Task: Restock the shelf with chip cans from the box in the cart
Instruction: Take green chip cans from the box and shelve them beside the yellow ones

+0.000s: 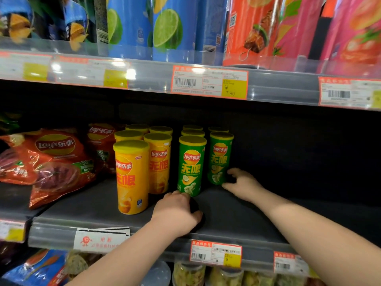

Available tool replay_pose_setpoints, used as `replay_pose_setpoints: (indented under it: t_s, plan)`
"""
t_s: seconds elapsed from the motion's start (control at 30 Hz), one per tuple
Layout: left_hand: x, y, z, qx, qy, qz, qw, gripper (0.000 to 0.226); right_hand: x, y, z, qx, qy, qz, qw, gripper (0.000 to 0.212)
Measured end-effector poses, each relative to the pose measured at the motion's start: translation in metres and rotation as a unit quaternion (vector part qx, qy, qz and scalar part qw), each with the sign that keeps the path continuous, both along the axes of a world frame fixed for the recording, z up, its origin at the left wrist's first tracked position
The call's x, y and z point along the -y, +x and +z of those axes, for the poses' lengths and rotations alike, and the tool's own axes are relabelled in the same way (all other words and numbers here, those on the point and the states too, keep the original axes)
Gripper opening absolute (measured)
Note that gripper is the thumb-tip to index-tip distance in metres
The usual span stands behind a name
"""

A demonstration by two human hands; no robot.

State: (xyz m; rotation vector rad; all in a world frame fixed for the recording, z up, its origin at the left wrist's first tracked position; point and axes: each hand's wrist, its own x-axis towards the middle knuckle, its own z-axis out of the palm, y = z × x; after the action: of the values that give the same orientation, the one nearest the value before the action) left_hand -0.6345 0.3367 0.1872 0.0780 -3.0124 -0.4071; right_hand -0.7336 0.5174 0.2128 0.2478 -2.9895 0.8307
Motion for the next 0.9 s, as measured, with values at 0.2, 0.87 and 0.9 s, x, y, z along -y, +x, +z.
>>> replay_pose_setpoints:
  t_s: [0.2, 0.87, 0.9]
  plan:
    - [-0.001, 0.004, 0.007, -0.004, 0.011, -0.022, 1.0, 0.053, -0.004, 0.047, 0.008, -0.074, 0.205, 0.035, 0.975, 0.047]
    - [0.0, 0.082, 0.005, -0.134, -0.054, -0.181, 0.973, 0.043, 0.006, 0.183, -0.01, -0.14, 0.213, -0.013, 0.967, 0.039]
    - [0.001, 0.086, 0.003, -0.136, -0.056, -0.182, 0.972, 0.043, 0.007, 0.187, -0.013, -0.144, 0.21, -0.005, 0.967, 0.039]
